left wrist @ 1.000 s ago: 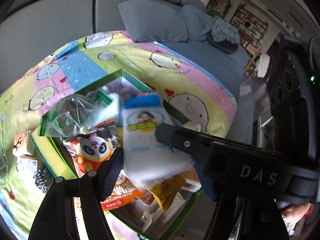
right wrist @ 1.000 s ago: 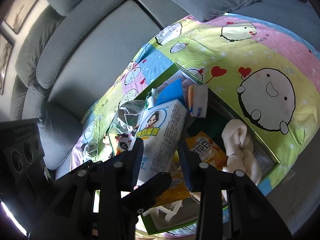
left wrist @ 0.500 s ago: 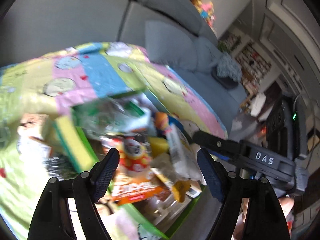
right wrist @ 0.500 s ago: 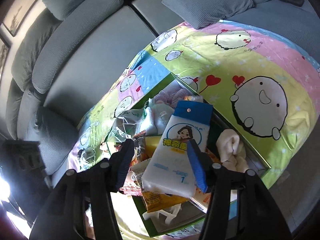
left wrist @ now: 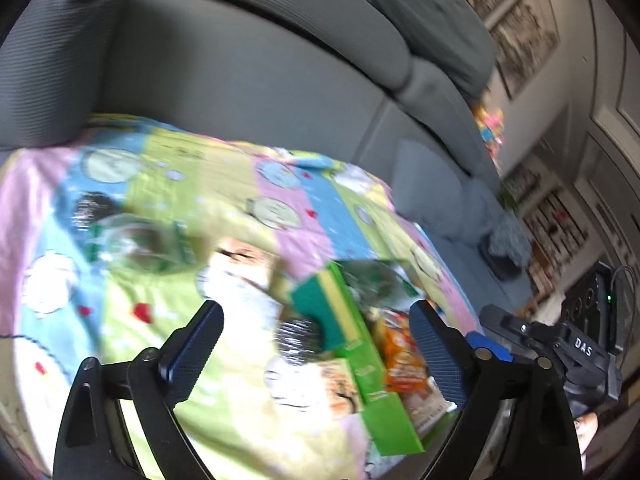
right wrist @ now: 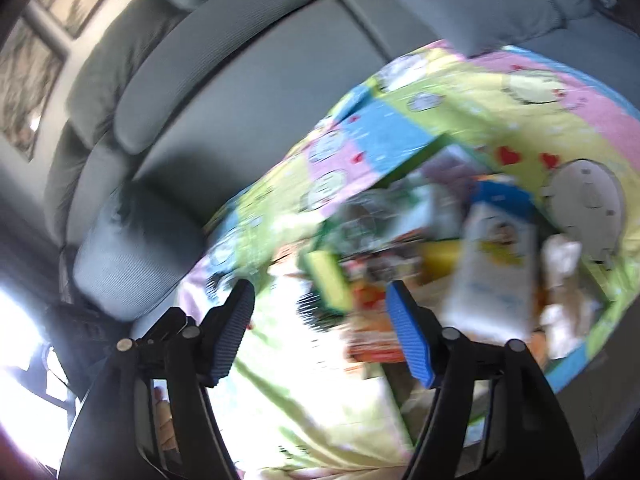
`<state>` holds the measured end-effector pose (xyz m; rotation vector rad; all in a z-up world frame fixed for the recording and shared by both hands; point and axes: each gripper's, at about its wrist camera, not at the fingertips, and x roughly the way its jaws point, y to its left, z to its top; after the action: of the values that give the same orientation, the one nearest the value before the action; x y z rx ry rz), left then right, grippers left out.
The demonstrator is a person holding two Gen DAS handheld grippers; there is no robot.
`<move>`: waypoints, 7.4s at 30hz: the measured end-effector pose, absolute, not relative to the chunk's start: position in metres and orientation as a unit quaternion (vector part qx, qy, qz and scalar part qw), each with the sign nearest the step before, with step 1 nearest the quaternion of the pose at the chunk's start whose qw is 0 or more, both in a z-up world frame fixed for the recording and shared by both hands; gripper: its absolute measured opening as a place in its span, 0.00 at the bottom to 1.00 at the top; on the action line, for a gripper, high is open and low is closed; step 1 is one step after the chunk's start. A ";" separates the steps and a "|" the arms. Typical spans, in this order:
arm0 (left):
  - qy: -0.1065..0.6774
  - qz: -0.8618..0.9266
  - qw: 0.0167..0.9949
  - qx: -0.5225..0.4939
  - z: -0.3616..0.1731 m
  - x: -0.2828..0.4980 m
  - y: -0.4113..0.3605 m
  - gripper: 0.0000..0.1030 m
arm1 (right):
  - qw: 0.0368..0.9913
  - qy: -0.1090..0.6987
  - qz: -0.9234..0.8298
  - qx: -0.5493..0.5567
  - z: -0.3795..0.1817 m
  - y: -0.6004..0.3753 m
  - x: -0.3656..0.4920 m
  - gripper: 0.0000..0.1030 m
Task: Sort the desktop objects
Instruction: 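Move the right tool to the steel wool ball on the sheet, then close the right tool around the steel wool ball, then lift the steel wool ball off the sheet with the right tool, then carry the held steel wool ball with the right tool over the green box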
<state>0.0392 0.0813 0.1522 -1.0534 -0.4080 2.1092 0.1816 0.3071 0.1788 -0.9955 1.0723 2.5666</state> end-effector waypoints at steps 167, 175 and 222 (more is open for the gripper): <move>0.018 0.841 0.308 -0.445 0.109 0.134 0.104 0.55 | -0.080 0.383 0.812 -0.433 0.075 0.197 0.132 0.43; 0.030 0.843 0.327 -0.427 0.127 0.144 0.119 0.55 | -0.068 0.377 0.828 -0.410 0.098 0.209 0.148 0.44; 0.076 0.756 0.485 -0.434 0.133 0.217 0.230 0.55 | 0.067 0.404 0.843 -0.349 0.112 0.302 0.277 0.45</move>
<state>0.2167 0.2299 0.1327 -1.0568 0.1849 1.8399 0.2773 0.3015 0.1115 -1.0527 1.2192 2.5401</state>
